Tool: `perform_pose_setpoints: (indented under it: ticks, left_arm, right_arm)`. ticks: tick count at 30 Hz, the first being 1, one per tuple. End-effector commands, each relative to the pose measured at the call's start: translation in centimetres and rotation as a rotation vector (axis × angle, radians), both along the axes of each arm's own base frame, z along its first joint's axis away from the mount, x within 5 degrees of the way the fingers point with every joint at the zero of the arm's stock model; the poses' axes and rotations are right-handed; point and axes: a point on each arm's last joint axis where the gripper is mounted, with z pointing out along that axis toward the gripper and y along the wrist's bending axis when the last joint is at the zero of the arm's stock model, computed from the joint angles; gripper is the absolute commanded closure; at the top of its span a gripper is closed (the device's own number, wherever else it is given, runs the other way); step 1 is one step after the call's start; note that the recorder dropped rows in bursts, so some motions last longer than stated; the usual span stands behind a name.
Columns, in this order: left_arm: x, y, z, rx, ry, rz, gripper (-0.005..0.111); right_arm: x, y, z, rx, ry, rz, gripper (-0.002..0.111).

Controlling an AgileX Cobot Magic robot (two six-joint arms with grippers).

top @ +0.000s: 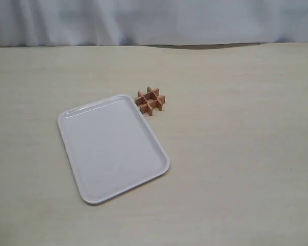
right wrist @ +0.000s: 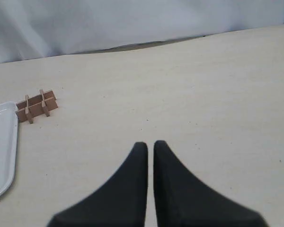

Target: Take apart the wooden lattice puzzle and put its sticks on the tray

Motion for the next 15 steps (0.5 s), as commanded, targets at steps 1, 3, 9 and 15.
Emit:
perform_pose_setpoints:
  ticks: [1,3,9,15]
  left_arm:
    - [0.0,-0.1,0.1,0.000,-0.017,-0.010,0.107]
    - [0.0,-0.1,0.1,0.000,-0.017,-0.010,0.107]
    - [0.0,-0.1,0.1,0.000,-0.017,-0.010,0.107]
    - [0.0,-0.1,0.1,0.000,-0.017,-0.010,0.107]
  right_arm:
    - [0.0,0.0,0.0,-0.009,-0.003,-0.001,0.104]
    - [0.0,0.0,0.0,-0.009,-0.003,-0.001,0.104]
    - [0.0,0.0,0.1,-0.011,-0.012,-0.001,0.104]
    - [0.3,0.0,2.2,-0.063,-0.245,0.006,0.104]
